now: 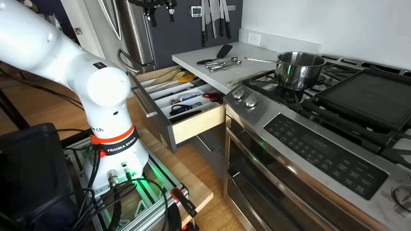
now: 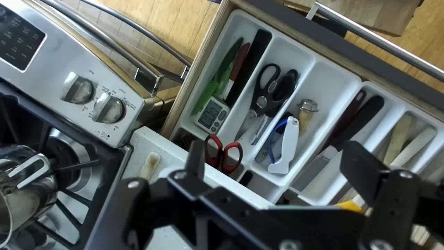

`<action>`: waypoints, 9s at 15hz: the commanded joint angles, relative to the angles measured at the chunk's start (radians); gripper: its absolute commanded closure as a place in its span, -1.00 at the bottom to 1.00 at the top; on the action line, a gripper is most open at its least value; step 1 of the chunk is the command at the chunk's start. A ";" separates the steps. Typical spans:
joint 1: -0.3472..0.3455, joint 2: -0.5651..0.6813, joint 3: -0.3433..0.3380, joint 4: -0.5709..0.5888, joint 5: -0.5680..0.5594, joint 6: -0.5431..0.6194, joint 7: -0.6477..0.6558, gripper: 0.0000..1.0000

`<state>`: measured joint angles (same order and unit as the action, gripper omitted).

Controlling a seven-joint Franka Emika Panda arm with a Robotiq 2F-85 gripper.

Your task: Use the wooden spatula to stir the contents in the silver pot

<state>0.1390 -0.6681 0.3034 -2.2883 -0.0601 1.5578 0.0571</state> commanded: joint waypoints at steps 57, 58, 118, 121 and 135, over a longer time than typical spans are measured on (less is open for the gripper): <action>-0.391 0.619 -0.120 -0.181 -0.403 1.243 0.602 -1.00; -0.391 0.639 -0.124 -0.166 -0.422 1.240 0.628 -1.00; -0.246 0.335 -0.322 0.296 -0.061 0.262 0.160 0.88; -0.272 0.374 -0.395 0.368 -0.039 0.174 0.124 0.88; -0.311 0.486 -0.436 0.507 -0.030 0.055 0.163 0.88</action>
<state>-0.1552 -0.2627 -0.1034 -1.8865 -0.1249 1.7194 0.2157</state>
